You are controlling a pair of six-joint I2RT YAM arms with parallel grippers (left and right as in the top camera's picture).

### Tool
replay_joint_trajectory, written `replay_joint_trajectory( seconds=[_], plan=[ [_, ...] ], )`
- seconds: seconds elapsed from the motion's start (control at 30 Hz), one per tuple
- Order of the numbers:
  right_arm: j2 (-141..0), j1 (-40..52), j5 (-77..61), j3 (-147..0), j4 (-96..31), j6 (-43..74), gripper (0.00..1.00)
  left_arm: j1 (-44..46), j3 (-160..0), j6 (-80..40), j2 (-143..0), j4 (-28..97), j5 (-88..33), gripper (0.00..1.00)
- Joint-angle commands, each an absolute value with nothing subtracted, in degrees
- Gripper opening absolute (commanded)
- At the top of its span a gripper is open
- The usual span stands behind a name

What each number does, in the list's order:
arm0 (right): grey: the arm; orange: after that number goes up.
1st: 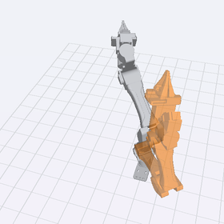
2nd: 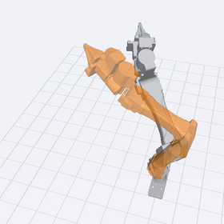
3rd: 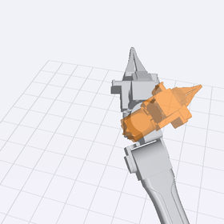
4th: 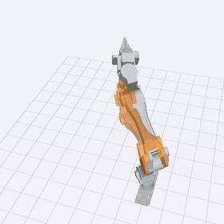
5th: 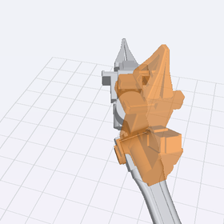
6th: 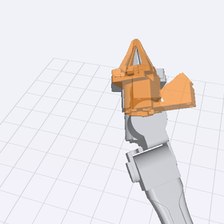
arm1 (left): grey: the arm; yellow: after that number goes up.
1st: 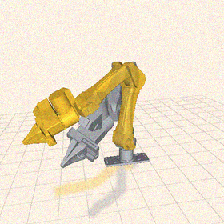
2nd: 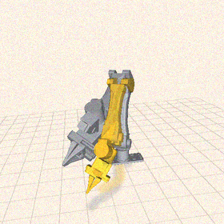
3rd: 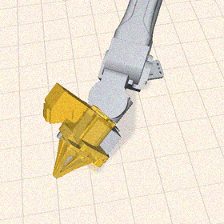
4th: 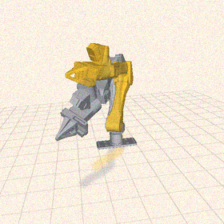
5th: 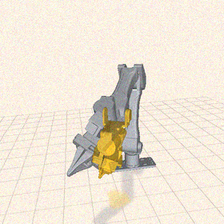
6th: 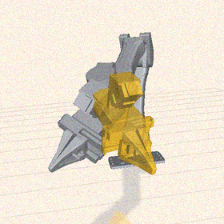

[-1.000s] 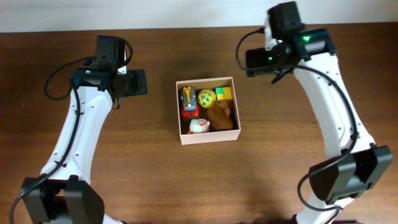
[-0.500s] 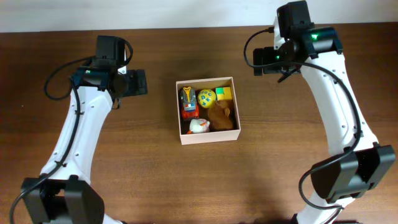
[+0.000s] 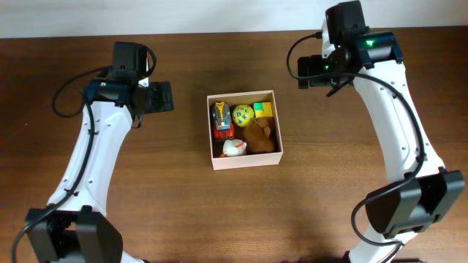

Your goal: Pack container

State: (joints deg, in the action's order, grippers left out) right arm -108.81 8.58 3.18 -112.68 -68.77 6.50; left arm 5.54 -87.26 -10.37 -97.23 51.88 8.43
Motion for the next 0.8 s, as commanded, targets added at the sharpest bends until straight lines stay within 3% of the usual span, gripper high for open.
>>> replay_joint_trajectory(
  seconds=[0.0,0.4,0.77],
  plan=[
    [-108.7,8.2,3.7,-112.8,-68.8,7.1,0.99,5.6,-87.9,-11.1,-96.0,52.0,8.6,0.99],
    [-107.5,8.2,3.7,-112.8,-68.8,7.0,0.99,5.6,-87.9,-11.1,-96.0,52.0,8.6,0.99],
    [-89.6,8.2,3.7,-112.8,-64.9,4.5,0.99,5.6,-87.9,-11.1,-96.0,52.0,8.6,0.99]
  ],
)
